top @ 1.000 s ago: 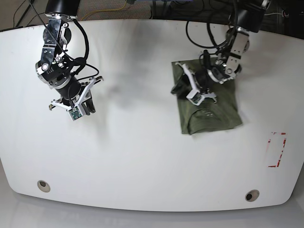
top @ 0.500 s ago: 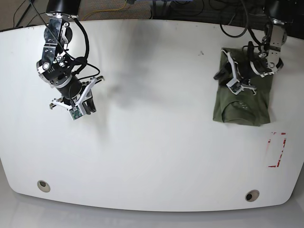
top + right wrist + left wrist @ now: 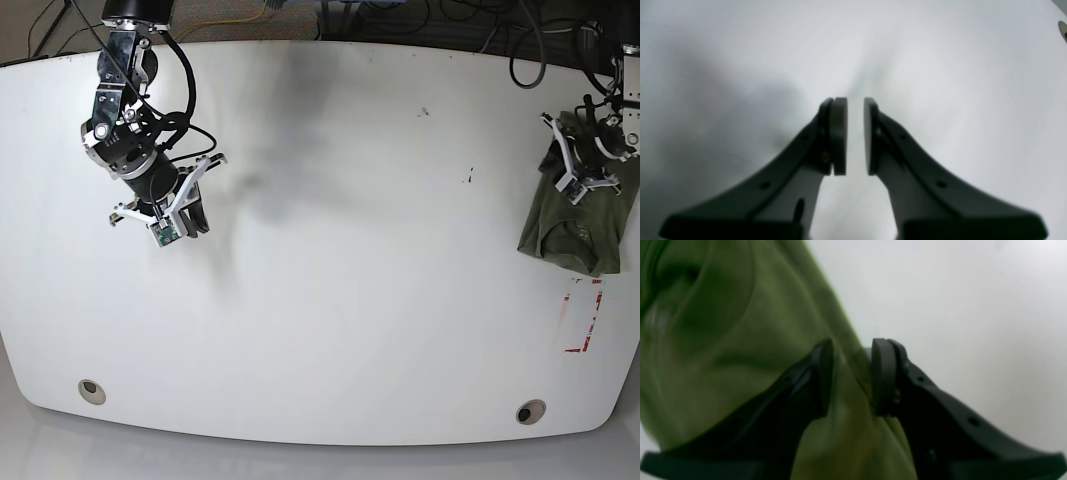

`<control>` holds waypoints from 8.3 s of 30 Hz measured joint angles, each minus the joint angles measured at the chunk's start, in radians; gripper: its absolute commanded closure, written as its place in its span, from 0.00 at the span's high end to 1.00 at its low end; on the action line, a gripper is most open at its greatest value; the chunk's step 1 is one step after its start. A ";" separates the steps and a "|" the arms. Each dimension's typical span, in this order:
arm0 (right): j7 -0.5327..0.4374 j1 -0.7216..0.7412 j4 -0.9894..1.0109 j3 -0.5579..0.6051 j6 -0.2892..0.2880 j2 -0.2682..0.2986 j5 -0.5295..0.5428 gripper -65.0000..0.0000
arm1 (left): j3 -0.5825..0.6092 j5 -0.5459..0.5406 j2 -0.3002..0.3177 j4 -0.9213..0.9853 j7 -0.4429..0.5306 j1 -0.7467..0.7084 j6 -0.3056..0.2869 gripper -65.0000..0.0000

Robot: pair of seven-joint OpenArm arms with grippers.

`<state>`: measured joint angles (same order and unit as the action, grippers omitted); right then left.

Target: Layout the t-shirt on the table in an organized manner, then fold the t-shirt properly

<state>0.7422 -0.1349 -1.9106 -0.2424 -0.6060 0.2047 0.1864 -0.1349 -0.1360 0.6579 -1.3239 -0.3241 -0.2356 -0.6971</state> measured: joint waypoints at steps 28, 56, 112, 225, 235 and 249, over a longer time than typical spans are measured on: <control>0.002 -0.016 -0.034 0.001 0.001 -0.050 -0.003 0.12 | -0.291 -0.164 -0.096 -0.272 -0.360 0.038 0.000 0.27; 0.002 -0.033 -0.035 0.015 0.000 -0.069 -0.003 0.12 | -0.507 0.209 -0.103 0.231 -0.201 0.300 0.000 0.27; -0.114 -0.045 -0.034 0.014 -0.094 -0.039 -0.023 0.12 | -0.811 0.150 -0.255 0.060 -0.133 0.315 0.124 0.28; -0.922 -0.280 1.397 -0.078 0.068 -0.095 -0.337 0.13 | -0.171 0.313 -0.590 0.871 0.313 -0.084 0.273 0.28; -0.905 -0.168 1.520 -0.077 0.066 -0.076 -0.337 0.13 | -0.171 0.369 -0.583 1.086 0.377 0.061 0.419 0.28; -0.899 -0.105 1.577 -0.077 0.146 -0.078 -0.337 0.13 | -0.171 0.372 -0.582 1.164 0.375 0.122 0.462 0.28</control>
<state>-0.1570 -0.2394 -0.3332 -0.3195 -0.4599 0.1268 -0.1509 -0.3058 0.2363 0.0757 -0.1604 0.0505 -0.1139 -0.2348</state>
